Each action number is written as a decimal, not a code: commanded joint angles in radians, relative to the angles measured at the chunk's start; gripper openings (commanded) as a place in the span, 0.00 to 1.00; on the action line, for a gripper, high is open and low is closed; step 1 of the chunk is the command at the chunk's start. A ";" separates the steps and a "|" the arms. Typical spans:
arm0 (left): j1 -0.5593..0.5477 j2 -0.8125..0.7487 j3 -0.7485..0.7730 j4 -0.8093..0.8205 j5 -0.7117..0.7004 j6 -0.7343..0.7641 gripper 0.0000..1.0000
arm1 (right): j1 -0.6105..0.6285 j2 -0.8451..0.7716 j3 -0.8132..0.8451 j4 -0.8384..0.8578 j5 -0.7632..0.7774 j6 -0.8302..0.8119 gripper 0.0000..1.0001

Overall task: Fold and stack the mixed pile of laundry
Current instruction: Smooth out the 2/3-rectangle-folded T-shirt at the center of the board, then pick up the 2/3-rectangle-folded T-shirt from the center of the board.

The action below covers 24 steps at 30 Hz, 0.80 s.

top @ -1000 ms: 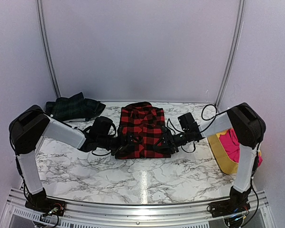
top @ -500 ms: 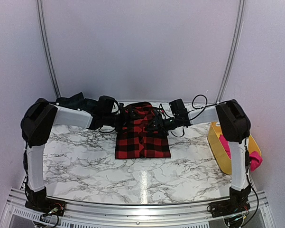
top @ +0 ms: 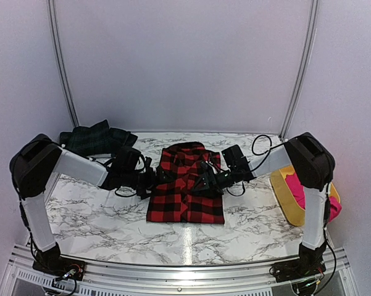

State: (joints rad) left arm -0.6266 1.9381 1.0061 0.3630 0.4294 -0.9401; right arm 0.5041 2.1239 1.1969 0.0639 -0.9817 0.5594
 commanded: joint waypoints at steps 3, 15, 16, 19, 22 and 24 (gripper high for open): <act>-0.053 -0.335 -0.111 -0.295 -0.240 0.202 0.99 | 0.026 -0.251 -0.014 -0.255 0.050 -0.090 0.49; -0.584 -0.501 -0.177 -0.486 -0.868 0.982 0.99 | 0.032 -0.152 0.282 -0.540 0.186 -0.269 0.35; -0.611 -0.478 -0.180 -0.465 -0.906 1.020 0.99 | 0.035 -0.129 0.300 -0.538 0.177 -0.268 0.32; -0.664 -0.398 -0.172 -0.431 -0.985 1.131 0.94 | 0.040 -0.057 0.360 -0.553 0.167 -0.292 0.19; -0.688 -0.338 -0.171 -0.359 -0.991 1.225 0.90 | 0.045 0.011 0.381 -0.556 0.152 -0.308 0.07; -0.697 -0.297 -0.171 -0.304 -0.971 1.279 0.86 | 0.048 0.054 0.389 -0.563 0.146 -0.327 0.03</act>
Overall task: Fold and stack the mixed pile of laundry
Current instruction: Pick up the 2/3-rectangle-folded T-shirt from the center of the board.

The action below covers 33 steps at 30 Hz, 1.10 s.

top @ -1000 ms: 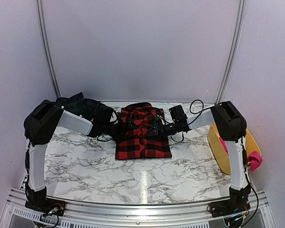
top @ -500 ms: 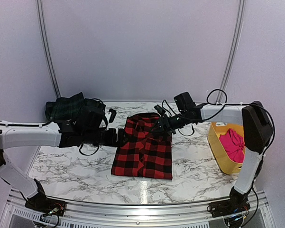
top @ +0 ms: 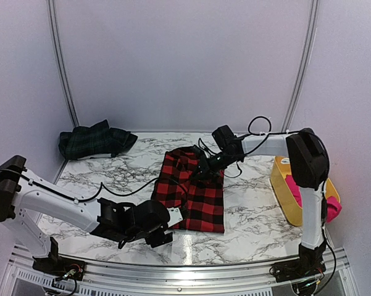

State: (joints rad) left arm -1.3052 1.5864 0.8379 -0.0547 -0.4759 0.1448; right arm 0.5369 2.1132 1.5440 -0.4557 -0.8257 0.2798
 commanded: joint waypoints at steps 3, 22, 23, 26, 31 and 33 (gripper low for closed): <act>-0.023 0.118 0.005 0.166 -0.069 0.262 0.80 | 0.020 0.108 0.046 -0.045 -0.003 -0.064 0.02; -0.067 0.035 0.168 -0.223 0.063 0.159 0.00 | 0.114 0.071 0.059 -0.171 0.095 -0.185 0.11; -0.066 0.022 0.183 -0.266 0.085 0.139 0.00 | 0.110 0.047 0.061 -0.160 0.080 -0.181 0.14; -0.067 -0.019 0.224 -0.358 0.143 0.085 0.00 | 0.111 0.008 0.071 -0.127 0.014 -0.173 0.20; -0.064 -0.039 0.319 -0.489 0.176 0.032 0.00 | 0.148 0.033 -0.003 -0.026 -0.066 -0.144 0.20; -0.055 -0.038 0.366 -0.542 0.189 0.020 0.00 | 0.175 0.057 -0.056 0.007 -0.075 -0.152 0.18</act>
State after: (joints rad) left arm -1.3659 1.5753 1.1217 -0.4366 -0.3393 0.2264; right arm 0.6613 2.1311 1.5700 -0.5175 -0.8459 0.1299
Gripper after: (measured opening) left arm 0.044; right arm 0.194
